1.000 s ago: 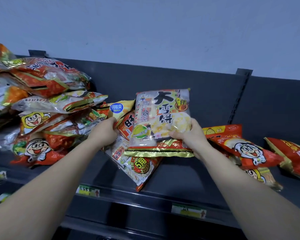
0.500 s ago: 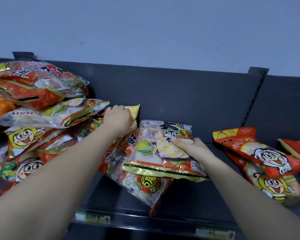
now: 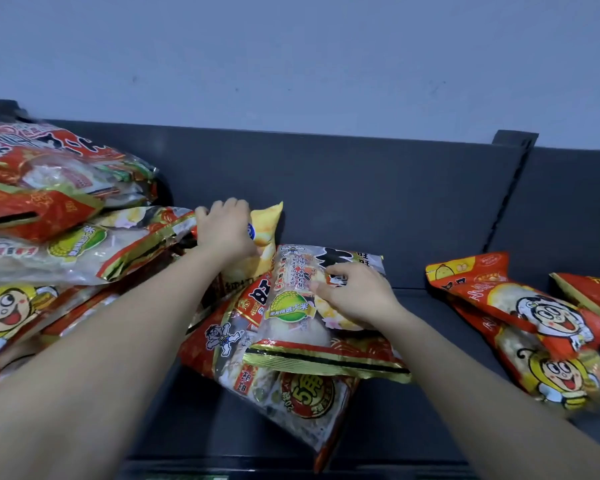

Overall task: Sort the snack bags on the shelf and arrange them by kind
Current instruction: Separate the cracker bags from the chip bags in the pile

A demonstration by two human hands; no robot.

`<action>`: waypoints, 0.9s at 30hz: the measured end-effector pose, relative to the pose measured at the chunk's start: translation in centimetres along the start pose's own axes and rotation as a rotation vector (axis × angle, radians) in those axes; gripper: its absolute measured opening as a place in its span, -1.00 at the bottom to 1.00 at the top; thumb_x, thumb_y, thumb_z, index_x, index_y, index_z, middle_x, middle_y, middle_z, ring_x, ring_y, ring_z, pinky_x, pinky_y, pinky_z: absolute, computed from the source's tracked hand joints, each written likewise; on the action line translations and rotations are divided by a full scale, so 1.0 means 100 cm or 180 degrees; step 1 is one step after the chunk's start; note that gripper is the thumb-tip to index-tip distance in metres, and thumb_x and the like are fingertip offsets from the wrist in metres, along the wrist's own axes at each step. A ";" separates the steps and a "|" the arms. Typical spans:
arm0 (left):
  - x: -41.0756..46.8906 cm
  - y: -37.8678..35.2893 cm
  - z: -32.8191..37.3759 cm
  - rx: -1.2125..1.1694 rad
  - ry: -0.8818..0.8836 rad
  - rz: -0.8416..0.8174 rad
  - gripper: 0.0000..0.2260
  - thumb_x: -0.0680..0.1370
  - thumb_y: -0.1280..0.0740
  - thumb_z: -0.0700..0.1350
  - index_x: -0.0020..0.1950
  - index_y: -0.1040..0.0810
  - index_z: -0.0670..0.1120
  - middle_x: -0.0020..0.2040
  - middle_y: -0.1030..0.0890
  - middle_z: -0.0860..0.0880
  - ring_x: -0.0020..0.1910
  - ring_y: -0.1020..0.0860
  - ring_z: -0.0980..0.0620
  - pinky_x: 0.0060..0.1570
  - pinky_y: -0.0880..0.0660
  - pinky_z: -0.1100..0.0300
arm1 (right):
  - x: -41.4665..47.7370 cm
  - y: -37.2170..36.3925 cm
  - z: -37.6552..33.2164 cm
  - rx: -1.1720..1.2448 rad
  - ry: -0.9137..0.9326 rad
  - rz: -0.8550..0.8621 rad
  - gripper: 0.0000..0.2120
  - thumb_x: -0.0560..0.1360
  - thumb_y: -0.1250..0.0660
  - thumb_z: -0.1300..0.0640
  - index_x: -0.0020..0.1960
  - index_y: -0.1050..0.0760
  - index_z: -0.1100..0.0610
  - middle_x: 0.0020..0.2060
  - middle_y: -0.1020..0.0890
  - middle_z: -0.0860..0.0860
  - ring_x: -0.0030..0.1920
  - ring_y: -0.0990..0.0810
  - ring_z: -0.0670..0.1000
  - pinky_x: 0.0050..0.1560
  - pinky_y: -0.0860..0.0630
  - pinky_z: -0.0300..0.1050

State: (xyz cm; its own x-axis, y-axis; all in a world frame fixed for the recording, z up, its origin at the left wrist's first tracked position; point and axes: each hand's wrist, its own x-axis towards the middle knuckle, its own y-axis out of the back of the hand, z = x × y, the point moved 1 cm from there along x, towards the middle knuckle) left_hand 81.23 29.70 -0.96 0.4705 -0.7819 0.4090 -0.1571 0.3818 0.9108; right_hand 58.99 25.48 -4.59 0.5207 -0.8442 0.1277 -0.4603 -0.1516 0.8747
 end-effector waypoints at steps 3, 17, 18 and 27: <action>0.000 0.015 0.008 -0.0150 -0.0129 0.0541 -0.44 0.35 -0.52 0.13 0.22 -0.42 -0.07 0.19 -0.49 -0.04 0.22 -0.41 -0.09 0.22 -0.22 0.00 | -0.002 0.001 -0.002 -0.0025 0.0016 0.0070 -0.48 0.47 -0.29 -0.28 0.33 -0.50 -0.03 0.30 -0.54 -0.05 0.30 -0.47 0.06 0.20 -0.41 -0.03; -0.023 0.111 0.043 -0.2519 0.0202 0.0864 -0.43 0.24 -0.57 0.12 0.14 -0.43 0.04 0.09 -0.52 0.10 0.16 -0.46 0.00 0.27 -0.27 0.02 | -0.013 0.033 -0.004 0.2421 -0.0199 0.0605 0.03 0.35 -0.52 -0.15 0.58 0.04 0.04 0.46 -0.32 -0.02 0.46 -0.29 0.02 0.41 -0.29 0.02; -0.026 0.104 0.048 -0.3006 0.0283 0.0597 -0.44 0.17 -0.58 0.15 0.06 -0.43 0.09 0.05 -0.53 0.14 0.14 -0.49 0.01 0.27 -0.34 -0.04 | -0.014 0.039 -0.001 0.2702 -0.0264 0.0641 0.06 0.34 -0.54 -0.10 0.58 0.07 0.03 0.38 -0.38 -0.05 0.42 -0.34 0.00 0.39 -0.29 -0.01; -0.056 0.081 0.128 -0.4716 0.0311 -0.0572 -0.41 0.33 -0.59 -0.03 0.28 -0.43 -0.07 0.08 -0.61 -0.01 -0.10 -0.67 -0.01 -0.20 -0.65 0.02 | -0.061 0.088 0.061 0.3699 -0.0493 0.1509 -0.09 0.30 -0.59 0.20 0.49 -0.14 0.10 0.14 -0.63 0.00 0.14 -0.62 0.01 0.21 -0.54 0.11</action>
State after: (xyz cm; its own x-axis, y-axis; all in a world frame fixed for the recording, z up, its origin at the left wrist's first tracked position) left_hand 66.17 30.88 4.85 0.4515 -0.8592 0.2407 0.8799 0.4736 0.0400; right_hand 47.32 26.16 -0.52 0.0786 -0.9785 0.1907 -0.9776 -0.1131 -0.1774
